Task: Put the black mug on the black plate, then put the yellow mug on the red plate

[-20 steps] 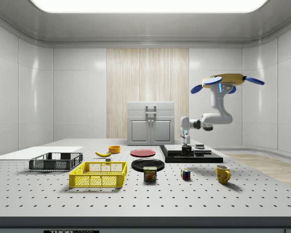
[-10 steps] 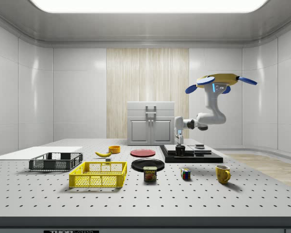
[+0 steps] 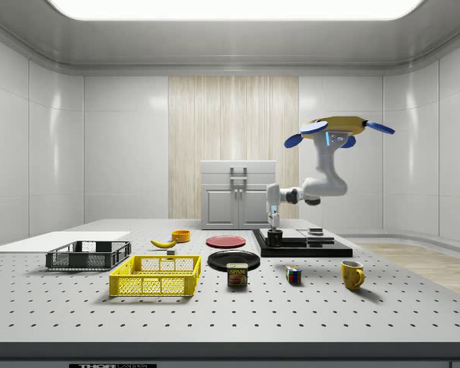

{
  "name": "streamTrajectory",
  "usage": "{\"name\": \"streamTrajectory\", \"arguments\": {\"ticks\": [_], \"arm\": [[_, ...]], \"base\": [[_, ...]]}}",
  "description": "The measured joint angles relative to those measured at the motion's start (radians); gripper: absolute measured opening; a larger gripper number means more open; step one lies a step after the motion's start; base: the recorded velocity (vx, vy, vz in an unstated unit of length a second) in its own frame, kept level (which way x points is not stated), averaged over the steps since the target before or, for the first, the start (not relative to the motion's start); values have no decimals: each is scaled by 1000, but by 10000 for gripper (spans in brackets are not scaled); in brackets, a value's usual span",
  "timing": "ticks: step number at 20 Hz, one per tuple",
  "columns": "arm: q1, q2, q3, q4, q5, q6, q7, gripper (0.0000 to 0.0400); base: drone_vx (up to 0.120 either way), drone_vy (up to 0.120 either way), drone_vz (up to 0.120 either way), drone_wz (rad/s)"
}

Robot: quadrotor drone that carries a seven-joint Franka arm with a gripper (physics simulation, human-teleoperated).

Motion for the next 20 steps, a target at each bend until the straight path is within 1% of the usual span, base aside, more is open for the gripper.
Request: {"name": "streamTrajectory", "arguments": {"ticks": [9,13,20], "arm": [[-3,-11,1,0,5,11,2,110],[-4,-16,2,1,6,15,3,110],[-5,-23,3,1,9,22,4,110]], "base": [[120,0,0,0],[120,-100,0,0],[120,0,0,0]]}}
